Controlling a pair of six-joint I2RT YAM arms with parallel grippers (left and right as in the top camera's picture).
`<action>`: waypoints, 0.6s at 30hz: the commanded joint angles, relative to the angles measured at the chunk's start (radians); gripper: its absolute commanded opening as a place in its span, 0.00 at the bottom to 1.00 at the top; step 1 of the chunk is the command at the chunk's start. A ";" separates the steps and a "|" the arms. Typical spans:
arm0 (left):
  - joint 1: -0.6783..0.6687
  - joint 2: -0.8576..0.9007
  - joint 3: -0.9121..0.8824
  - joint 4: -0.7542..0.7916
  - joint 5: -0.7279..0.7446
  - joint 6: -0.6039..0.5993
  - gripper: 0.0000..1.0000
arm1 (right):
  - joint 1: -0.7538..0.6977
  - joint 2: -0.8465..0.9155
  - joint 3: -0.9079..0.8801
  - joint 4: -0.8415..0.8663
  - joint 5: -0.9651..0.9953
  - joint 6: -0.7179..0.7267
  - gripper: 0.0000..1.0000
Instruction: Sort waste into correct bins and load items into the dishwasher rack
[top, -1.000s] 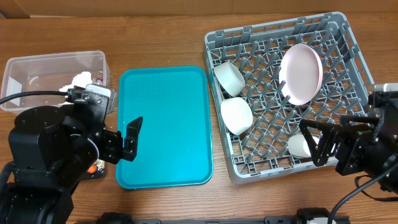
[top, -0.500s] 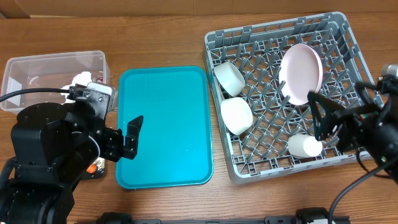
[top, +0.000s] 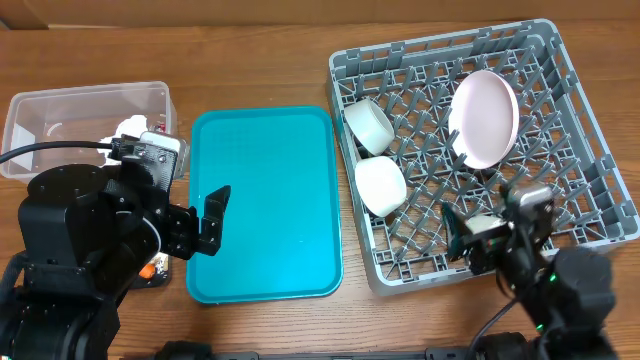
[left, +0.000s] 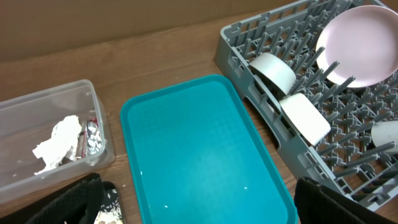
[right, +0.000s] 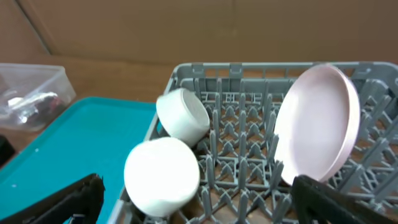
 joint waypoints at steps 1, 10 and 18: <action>-0.009 -0.002 0.008 0.002 0.004 -0.013 1.00 | 0.005 -0.146 -0.152 0.083 0.015 -0.004 1.00; -0.009 -0.001 0.008 0.002 0.003 -0.013 1.00 | 0.005 -0.382 -0.519 0.319 0.006 -0.003 1.00; -0.009 -0.002 0.008 0.002 0.004 -0.013 1.00 | 0.005 -0.382 -0.615 0.547 0.010 -0.003 1.00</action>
